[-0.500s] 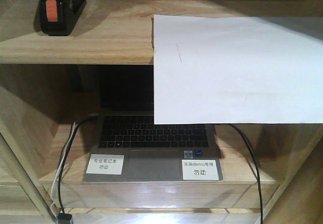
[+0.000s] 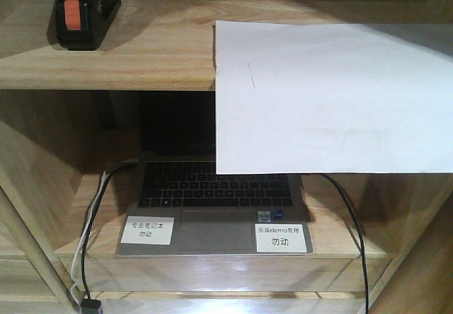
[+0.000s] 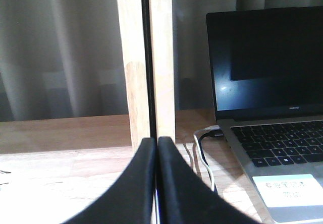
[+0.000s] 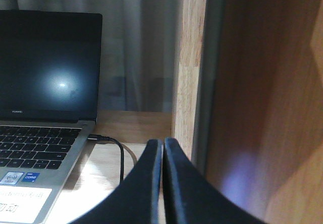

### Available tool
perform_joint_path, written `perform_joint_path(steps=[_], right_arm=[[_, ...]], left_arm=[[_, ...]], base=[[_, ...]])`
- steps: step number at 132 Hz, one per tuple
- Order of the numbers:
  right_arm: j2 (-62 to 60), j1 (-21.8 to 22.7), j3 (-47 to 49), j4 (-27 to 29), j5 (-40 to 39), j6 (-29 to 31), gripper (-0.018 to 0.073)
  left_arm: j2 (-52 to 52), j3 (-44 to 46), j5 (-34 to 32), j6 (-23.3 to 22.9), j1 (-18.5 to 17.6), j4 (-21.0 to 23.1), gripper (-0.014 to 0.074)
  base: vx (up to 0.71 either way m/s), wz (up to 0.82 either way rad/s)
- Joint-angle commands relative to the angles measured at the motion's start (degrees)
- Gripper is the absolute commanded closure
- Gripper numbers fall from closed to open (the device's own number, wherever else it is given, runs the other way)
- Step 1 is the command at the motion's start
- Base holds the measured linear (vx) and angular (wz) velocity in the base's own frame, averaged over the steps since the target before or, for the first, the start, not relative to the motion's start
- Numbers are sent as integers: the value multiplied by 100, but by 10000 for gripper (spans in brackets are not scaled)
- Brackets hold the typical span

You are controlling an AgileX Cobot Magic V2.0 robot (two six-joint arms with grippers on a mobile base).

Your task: Grab stapler and paper to desk for stapling

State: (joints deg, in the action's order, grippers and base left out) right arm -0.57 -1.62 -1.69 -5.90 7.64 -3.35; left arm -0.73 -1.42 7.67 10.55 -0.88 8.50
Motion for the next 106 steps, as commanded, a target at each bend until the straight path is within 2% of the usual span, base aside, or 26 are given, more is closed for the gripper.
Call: perform_joint_path(steps=[1, 93, 106], right_arm=[[-59, 46, -12, -23, -415, 47, 565], [-59, 46, -5, -54, -456, 47, 565], [-59, 46, -5, -59, -456, 47, 565]], left_arm=[[-87, -60, -409, -49, 5, 57, 603], [-87, -60, -421, -49, 5, 57, 603], [-87, -60, -587, -49, 5, 57, 603]], base=[[0, 0], [0, 0], [0, 0]])
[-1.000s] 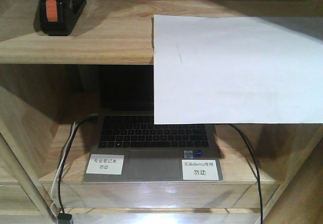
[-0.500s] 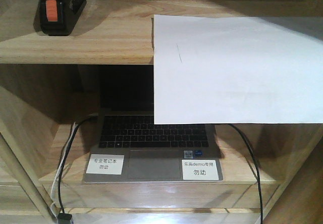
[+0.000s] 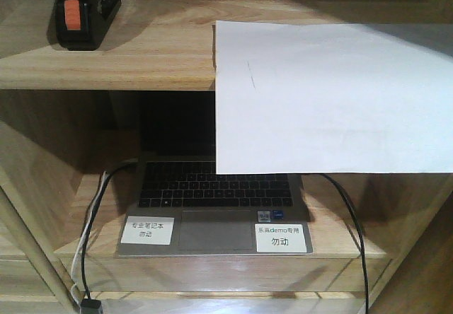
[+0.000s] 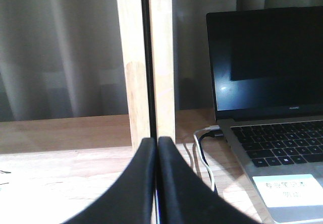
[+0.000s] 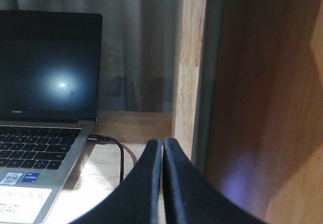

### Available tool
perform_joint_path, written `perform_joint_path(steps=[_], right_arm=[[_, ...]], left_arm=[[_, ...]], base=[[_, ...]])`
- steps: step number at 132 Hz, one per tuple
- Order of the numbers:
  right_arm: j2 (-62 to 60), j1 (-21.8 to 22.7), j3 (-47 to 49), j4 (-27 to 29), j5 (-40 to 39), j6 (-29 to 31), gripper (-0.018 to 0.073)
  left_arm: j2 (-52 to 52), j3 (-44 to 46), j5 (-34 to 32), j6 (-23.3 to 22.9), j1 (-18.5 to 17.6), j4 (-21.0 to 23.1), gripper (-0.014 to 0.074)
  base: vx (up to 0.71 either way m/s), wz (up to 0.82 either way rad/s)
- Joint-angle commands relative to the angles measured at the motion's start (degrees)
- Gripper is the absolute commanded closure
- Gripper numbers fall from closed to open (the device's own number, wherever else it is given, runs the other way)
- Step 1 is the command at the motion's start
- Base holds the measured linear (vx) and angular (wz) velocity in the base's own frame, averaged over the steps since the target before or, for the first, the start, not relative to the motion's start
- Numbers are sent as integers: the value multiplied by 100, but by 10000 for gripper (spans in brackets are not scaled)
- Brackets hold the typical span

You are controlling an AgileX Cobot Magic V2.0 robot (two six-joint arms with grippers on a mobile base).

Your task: Grab stapler and paper to desk for stapling

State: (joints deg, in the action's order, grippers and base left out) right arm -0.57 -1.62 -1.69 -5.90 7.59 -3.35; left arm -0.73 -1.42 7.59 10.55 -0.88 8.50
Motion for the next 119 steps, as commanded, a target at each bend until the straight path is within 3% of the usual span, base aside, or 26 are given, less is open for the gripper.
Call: perform_joint_path(steps=[1, 31, 59, 84, 119], right_arm=[[-59, 46, -5, -59, -451, 47, 565], [-59, 46, -1, -60, -1104, 47, 565], [-59, 46, 240, -60, -2481, 47, 565], [-57, 46, 1424, -46, -2540, 47, 565], [653, 46, 4057, 349, -1695, 35, 565]], left_arm=[[-87, -60, -594, -49, 5, 57, 603], [-87, -51, -1756, -60, 5, 83, 603], [-87, 378, -3167, -66, 5, 908, 603], [-26, 1781, -2645, -34, 5, 908, 603], [1113, 4759, -1403, 11, 5, 901, 603]], base=[[0, 0], [0, 0], [0, 0], [0, 0], [0, 0]])
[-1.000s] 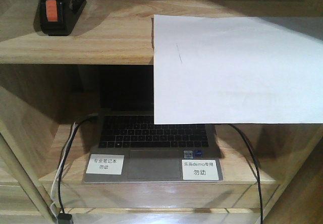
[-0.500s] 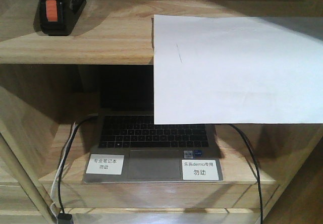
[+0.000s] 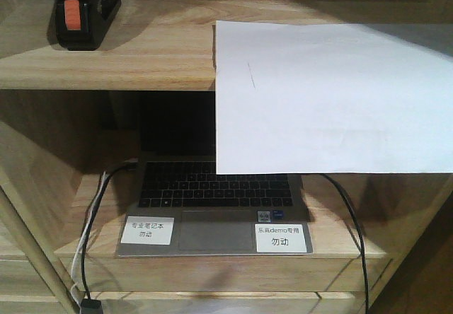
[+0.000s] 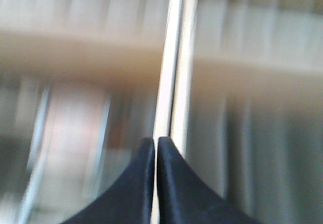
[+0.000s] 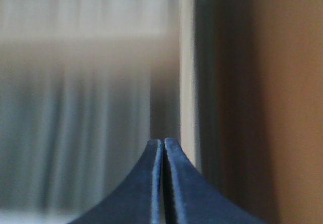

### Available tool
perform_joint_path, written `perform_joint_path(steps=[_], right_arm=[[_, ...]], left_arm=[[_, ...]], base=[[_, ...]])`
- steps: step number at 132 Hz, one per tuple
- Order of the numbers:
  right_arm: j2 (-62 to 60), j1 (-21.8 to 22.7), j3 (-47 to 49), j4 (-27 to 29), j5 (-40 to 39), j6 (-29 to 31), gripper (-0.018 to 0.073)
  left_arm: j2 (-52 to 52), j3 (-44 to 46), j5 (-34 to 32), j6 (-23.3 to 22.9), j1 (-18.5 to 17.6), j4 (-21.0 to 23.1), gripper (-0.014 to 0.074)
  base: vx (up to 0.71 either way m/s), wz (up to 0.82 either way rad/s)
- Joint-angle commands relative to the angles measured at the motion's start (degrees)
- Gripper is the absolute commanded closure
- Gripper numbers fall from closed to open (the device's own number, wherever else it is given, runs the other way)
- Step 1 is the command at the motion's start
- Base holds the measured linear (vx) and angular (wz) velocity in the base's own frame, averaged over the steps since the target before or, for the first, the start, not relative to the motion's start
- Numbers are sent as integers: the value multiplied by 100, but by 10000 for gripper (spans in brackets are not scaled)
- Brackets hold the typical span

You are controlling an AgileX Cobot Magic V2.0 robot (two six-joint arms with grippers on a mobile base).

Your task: Grab stapler and paper to desk for stapling

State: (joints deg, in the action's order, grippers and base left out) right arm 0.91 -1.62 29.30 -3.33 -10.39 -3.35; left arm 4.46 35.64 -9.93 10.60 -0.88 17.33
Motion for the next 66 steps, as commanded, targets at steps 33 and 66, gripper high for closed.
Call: perform_joint_path(steps=[33, 66], right_arm=[[2032, 46, 3100, 92, 2109, 35, 565], [3181, 46, 3500, 112, 3546, 40, 529]], left_arm=[[2093, 3062, 2836, 6, 5, 14, 600], [2989, 3207, 4037, 6, 5, 20, 529]], base=[[0, 0], [0, 0]])
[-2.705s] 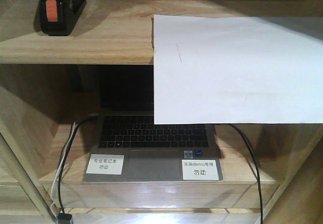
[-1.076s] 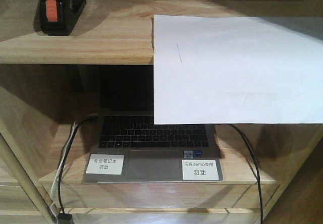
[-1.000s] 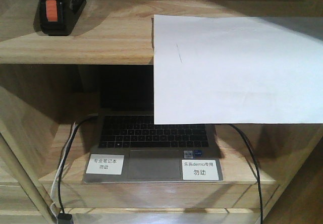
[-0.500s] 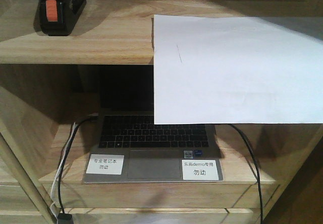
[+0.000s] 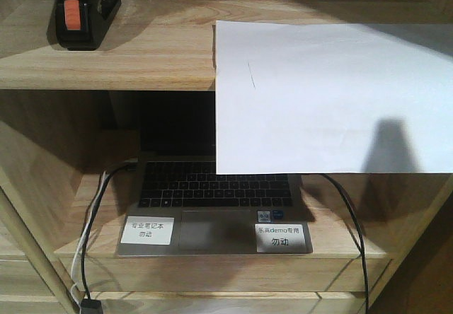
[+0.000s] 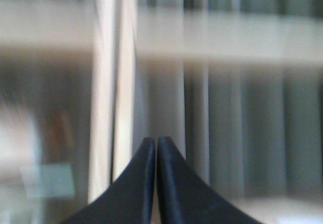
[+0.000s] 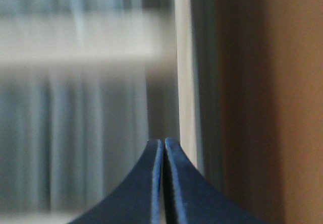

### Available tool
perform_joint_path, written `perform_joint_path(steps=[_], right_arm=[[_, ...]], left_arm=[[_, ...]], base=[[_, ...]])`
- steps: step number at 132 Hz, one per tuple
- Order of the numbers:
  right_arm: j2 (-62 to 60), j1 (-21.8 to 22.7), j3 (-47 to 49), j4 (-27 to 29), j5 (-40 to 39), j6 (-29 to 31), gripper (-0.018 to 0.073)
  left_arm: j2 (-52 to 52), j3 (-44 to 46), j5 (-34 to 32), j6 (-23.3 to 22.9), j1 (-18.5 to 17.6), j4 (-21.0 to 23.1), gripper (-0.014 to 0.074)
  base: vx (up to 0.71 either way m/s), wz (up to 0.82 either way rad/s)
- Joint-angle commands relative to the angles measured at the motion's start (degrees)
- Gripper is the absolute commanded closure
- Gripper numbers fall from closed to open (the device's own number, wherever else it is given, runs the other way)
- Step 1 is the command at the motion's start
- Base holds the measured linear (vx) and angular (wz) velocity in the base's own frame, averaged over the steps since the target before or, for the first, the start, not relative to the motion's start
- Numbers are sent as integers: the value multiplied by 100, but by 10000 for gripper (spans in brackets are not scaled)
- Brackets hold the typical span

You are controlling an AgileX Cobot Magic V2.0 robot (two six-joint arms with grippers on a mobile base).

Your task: Grab stapler and paper to desk for stapling

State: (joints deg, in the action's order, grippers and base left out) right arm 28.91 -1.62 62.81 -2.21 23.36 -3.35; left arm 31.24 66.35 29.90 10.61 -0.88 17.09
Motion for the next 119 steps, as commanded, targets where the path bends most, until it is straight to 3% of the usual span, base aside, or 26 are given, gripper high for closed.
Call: perform_joint_path(steps=[1, 20, 48, 62, 84, 96, 119], right_arm=[[402, 46, 149, 5, 203, 40, 525], [825, 46, 149, 28, 809, 40, 407], [1015, 46, 149, 221, 1021, 40, 28], [1015, 46, 149, 189, 1021, 40, -172], [1015, 46, 149, 189, 1021, 45, -160], [1015, 46, 149, 189, 1016, 45, -149], [1015, 46, 149, 189, 1020, 45, -110]], left_arm=[[341, 136, 75, 4, 5, 43, 525], [607, 122, 492, 4, 5, 38, 381], [656, 54, 844, -72, 5, 24, 25], [656, 54, 892, -420, 5, -221, -140], [656, 71, 1018, -924, 0, -909, -127], [656, 71, 1016, -919, -94, -864, -124], [669, 71, 819, -859, -833, -787, -120]], base=[[0, 0], [0, 0], [0, 0], [0, 0], [0, 0], [0, 0], [0, 0]])
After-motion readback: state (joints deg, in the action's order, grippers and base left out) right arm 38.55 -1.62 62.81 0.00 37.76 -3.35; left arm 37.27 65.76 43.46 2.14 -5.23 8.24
